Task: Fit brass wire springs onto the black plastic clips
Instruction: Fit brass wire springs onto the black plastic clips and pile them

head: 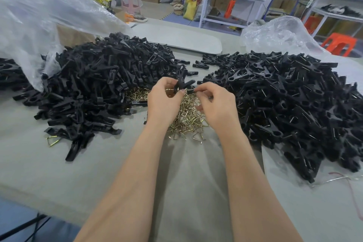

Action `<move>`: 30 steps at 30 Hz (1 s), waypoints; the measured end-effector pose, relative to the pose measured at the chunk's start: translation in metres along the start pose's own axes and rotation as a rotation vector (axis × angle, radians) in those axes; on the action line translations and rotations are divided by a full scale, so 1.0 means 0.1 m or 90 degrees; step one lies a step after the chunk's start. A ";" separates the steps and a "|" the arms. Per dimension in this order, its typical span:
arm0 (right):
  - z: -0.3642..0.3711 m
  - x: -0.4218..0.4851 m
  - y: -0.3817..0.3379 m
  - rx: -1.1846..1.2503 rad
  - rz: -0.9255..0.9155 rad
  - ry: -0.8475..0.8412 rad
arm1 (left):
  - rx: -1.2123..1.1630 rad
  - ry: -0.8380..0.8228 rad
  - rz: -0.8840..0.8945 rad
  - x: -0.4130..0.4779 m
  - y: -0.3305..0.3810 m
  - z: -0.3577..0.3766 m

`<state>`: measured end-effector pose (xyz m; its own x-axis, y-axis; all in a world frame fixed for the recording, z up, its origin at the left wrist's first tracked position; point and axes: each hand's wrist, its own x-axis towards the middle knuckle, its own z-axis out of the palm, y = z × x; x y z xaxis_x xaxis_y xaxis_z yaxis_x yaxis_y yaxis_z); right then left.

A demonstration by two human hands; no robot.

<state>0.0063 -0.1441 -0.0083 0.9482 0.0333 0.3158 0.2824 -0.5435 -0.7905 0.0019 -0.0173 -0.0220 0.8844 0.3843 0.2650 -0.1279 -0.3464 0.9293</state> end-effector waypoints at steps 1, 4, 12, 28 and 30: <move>0.00 0.00 0.01 -0.005 -0.007 0.005 | 0.013 -0.003 0.009 -0.01 0.00 0.00; 0.02 0.01 0.00 -0.029 -0.026 -0.012 | 0.059 -0.008 0.040 -0.03 -0.01 0.02; -0.12 0.03 0.01 0.068 0.020 0.099 | 0.139 -0.002 0.088 -0.03 -0.05 0.05; -0.16 0.05 0.03 0.089 0.074 0.091 | 0.200 -0.074 0.205 -0.08 -0.01 0.07; -0.15 0.05 0.03 0.070 0.082 0.098 | 0.219 -0.069 0.217 -0.08 -0.01 0.08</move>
<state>0.0093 -0.1583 -0.0010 0.9465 -0.1631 0.2785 0.1831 -0.4395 -0.8794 -0.0019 -0.0266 -0.0268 0.8616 0.1152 0.4944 -0.2789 -0.7064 0.6506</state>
